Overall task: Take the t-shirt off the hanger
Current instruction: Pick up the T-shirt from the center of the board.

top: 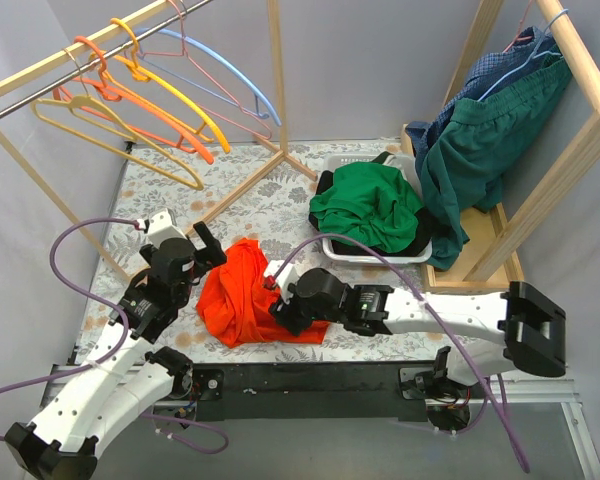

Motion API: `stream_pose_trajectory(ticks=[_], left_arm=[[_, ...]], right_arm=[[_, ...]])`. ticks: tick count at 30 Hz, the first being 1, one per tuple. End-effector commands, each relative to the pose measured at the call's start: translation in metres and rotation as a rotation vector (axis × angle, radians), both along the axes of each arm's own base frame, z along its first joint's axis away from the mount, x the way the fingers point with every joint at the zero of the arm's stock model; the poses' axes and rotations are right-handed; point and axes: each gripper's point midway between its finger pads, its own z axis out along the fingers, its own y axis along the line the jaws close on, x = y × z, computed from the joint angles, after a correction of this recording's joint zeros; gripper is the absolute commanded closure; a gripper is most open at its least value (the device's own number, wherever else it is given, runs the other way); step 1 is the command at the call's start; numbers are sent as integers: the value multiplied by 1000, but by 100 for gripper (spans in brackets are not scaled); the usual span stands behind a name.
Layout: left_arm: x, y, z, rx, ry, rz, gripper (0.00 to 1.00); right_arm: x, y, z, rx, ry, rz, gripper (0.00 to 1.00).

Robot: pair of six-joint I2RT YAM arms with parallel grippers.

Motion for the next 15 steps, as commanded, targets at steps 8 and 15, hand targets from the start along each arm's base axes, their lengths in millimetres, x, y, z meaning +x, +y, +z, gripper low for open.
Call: stream_pose_trajectory(ticks=[8,15], left_arm=[[-3,19,-9,14,12,113,2],[-4,10,-8,2,-12,41,2]], right_arm=[[-27,78,-36,39,120,203,34],[-25,59,-117,-100,172,134,34]])
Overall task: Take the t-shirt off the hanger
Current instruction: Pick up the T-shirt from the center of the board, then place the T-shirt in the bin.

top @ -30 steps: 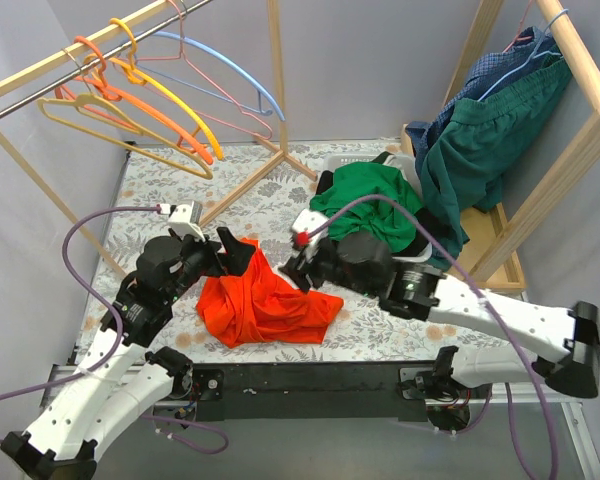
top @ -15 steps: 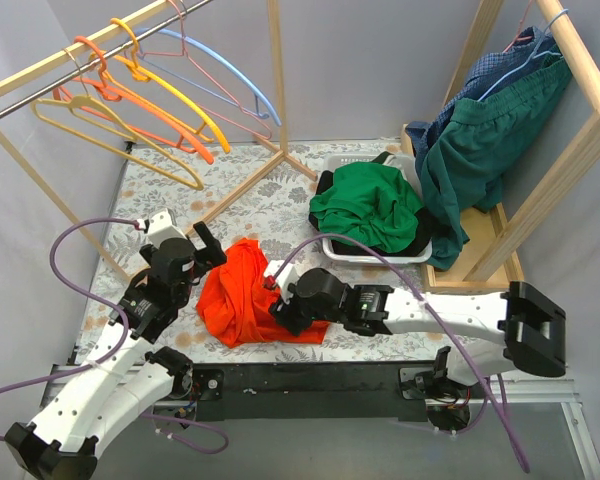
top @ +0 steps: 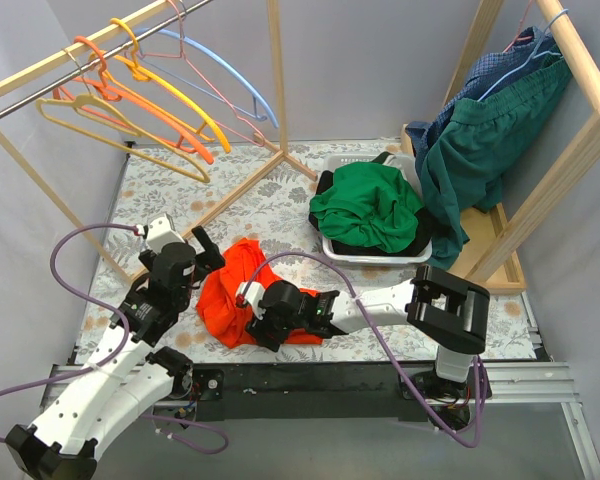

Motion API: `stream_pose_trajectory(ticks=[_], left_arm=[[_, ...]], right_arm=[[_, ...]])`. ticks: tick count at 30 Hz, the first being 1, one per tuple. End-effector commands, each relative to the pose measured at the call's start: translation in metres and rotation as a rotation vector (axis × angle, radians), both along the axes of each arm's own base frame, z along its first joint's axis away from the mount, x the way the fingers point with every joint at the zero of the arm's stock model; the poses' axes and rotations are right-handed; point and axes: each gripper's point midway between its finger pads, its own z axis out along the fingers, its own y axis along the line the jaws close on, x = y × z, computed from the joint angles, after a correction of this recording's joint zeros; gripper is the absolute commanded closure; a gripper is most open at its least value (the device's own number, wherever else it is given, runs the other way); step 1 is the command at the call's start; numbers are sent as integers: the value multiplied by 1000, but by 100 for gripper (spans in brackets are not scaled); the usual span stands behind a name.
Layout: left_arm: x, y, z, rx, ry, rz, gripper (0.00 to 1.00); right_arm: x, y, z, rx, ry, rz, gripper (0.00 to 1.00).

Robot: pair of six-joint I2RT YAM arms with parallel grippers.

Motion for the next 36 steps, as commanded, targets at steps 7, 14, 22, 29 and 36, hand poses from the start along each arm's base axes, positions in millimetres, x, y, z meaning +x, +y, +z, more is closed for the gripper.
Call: stream_pose_trajectory(ticks=[7,14,22,29,36], left_arm=[[0,-7,4,-10,-39,-58,2],[-1,-11,3,-12,-39,-87,2],[1,-19,0,-15,-37,-127,2],[3,-22,-3,-10,-22,-140,2],[4,-22,-1,-9,-27,-141,2]], right_arm=[[14,-48,-49,-164,-41,-160,99],[71,-77,30,-151,-281,-387,99],[164,-138,224,158,-535,-695,99],[208,-209,346,280,-776,-916,99],[231,-256,438,355,-966,-1078,99]])
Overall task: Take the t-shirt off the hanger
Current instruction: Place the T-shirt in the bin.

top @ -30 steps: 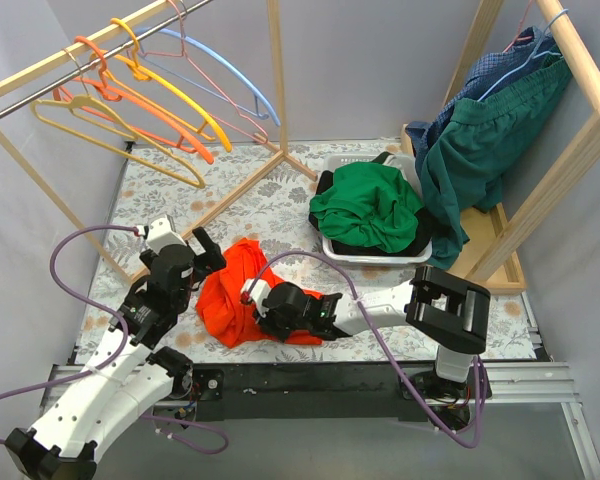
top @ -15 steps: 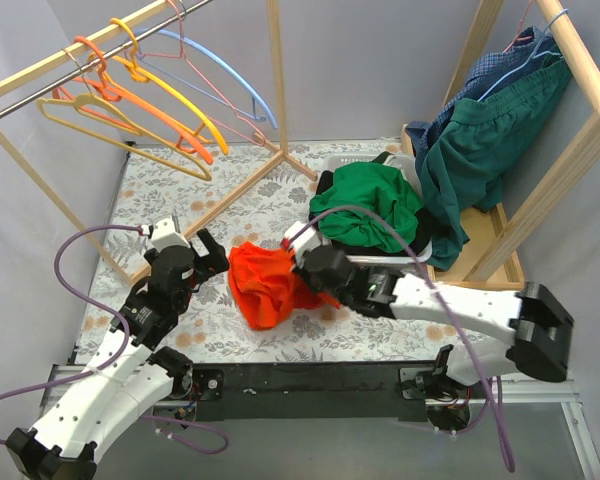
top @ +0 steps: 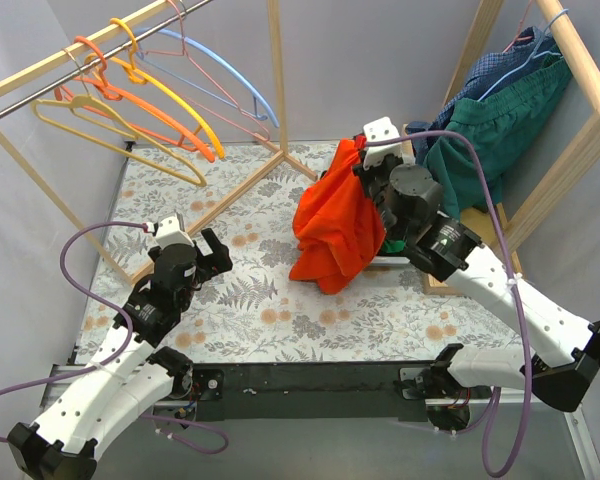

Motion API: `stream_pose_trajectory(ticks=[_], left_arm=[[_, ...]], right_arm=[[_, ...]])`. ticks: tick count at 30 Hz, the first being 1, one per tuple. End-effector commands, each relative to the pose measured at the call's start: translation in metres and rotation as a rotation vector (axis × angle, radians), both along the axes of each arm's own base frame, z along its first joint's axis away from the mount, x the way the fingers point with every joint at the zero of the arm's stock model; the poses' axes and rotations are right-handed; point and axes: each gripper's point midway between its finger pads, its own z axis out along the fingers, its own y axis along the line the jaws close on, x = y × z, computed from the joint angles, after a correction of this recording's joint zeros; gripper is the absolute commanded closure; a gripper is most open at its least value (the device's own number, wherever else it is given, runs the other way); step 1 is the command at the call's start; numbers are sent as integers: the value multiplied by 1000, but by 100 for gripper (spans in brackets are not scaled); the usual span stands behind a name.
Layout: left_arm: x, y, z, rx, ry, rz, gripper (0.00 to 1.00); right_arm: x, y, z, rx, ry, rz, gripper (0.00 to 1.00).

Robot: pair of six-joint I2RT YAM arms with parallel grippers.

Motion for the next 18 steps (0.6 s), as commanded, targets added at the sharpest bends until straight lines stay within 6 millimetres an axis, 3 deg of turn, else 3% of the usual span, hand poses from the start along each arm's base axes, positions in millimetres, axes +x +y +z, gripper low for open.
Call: stream_pose_trajectory(ticks=[1,3,4,6,7,12,13,16,18], left_arm=[[1,0,5,4,-19,-9,2],[1,0,5,7,-17,-12,2],[1,-1,4,6,-15,-13,2],[1,-1,4,7,-14,-15,2],[1,-2,5,6,-17,-16,2],[1,-2,5,3,-15,-16,2],[2,-2,4,4,-12,-16,2],[2,-2,5,1,-14,-16,2],[1,-3,3,-1,-9,-20,2]], right_arm=[[13,-41,90,71,-212,-141,99],[23,-45,104,68,-236,-158,99],[26,-57,126,80,-274,-187,99],[38,-56,137,69,-287,-191,99],[38,-67,159,92,-323,-210,99],[52,-66,184,80,-366,-190,99],[54,-67,183,76,-363,-194,99],[66,-61,152,49,-305,-183,99],[75,-51,105,39,-225,-152,99]])
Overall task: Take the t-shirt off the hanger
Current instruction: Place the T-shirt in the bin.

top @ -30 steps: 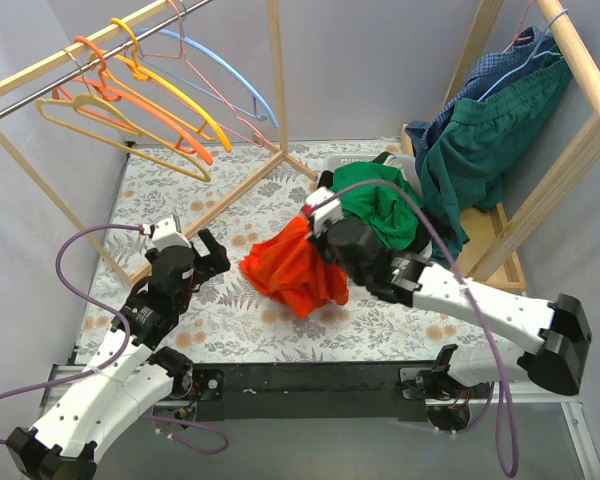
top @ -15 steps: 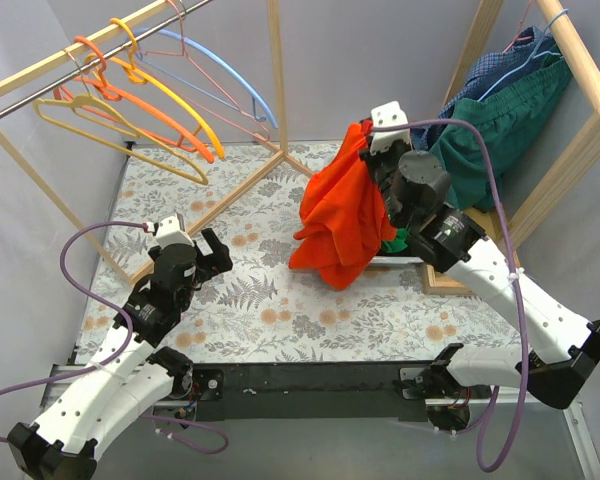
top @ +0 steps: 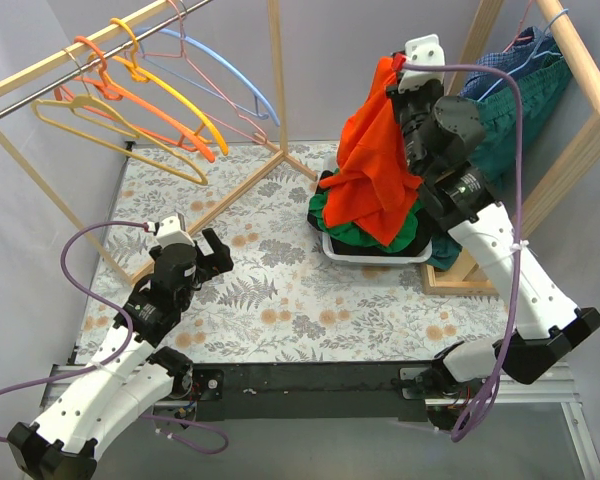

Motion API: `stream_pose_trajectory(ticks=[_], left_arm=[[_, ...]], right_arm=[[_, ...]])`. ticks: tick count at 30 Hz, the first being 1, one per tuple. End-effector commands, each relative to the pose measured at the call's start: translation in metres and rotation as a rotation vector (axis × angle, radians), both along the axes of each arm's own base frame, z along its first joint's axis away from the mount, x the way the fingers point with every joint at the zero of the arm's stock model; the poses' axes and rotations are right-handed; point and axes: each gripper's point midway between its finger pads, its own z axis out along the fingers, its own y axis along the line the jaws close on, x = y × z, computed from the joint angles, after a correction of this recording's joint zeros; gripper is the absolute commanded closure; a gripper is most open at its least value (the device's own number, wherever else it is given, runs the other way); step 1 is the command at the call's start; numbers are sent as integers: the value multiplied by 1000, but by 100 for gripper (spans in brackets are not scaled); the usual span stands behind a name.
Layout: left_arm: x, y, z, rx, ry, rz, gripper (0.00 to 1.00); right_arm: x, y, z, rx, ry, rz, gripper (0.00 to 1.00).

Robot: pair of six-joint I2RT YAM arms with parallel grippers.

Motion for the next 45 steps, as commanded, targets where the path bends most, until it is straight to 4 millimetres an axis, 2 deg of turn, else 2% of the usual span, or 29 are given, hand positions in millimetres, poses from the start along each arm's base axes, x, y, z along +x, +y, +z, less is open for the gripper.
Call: stream_pose_trajectory(ticks=[1,2,3,5,6,8,9,11,13,14,16,17,19,20,23,24,25,27,29,33,34,36,37,38,43,45], left_arm=[[2,0,3,4,-9,-5,2],[1,-1,2,3,-6,-9,2],[1,-2,3,4,-5,-14,2],[1,-4,3,-1,-3,-22,2],[1,-4,4,-1,-2,-27,2],[1,-5,5,-2,-3,-33,2],[1,-6,6,-7,-4,-36,2],[0,-6,7,-9,-6,-38,2],[0,-8,6,-15,-4,-42,2],[0,-8,6,-17,-3,-41,2],[-1,-9,4,-24,1,-44,2],[-1,-9,3,-24,3,-45,2],[-1,-10,4,-35,0,-47,2],[-1,-10,4,-36,2,-49,2],[-1,-14,2,-35,12,-63,2],[1,-15,0,-32,24,-67,2],[1,-17,0,-29,28,-72,2],[3,-19,-1,-29,42,-81,2],[3,-22,-6,-19,67,-90,2],[4,-24,-6,-18,76,-98,2],[5,-25,-4,-20,74,-100,2],[5,-25,-1,-22,69,-103,2],[6,-26,1,-23,66,-105,2],[6,-26,2,-23,64,-108,2],[9,-28,7,-17,63,-113,2],[9,-28,7,-14,68,-116,2]], right_arm=[[12,9,-54,17,66,45,99],[13,9,-70,31,94,48,99],[19,11,-116,7,178,42,99],[25,7,-160,67,259,34,99],[29,-1,-199,60,329,13,99],[32,-3,-239,115,399,17,99],[36,-10,-255,131,426,5,99],[39,-8,-305,135,529,25,99],[40,-11,-339,116,617,27,99],[41,-9,-363,134,681,21,99],[38,-10,-387,142,755,13,99],[32,-5,-411,151,822,28,99],[25,-1,-432,173,891,44,99],[13,2,-451,175,976,65,99],[-5,16,-479,214,1145,94,94],[-16,13,-490,211,1215,71,92],[-19,9,-499,204,1244,35,90],[-22,3,-497,183,1248,-5,82],[-16,-7,-474,179,1177,-59,78],[-1,-15,-404,180,1018,-98,69],[4,-17,-376,185,957,-108,68],[5,-14,-350,169,919,-93,65],[9,-13,-326,174,873,-88,65],[4,-15,-321,156,883,-100,64],[-11,-1,-278,131,794,-81,62],[-16,5,-273,119,785,-70,61]])
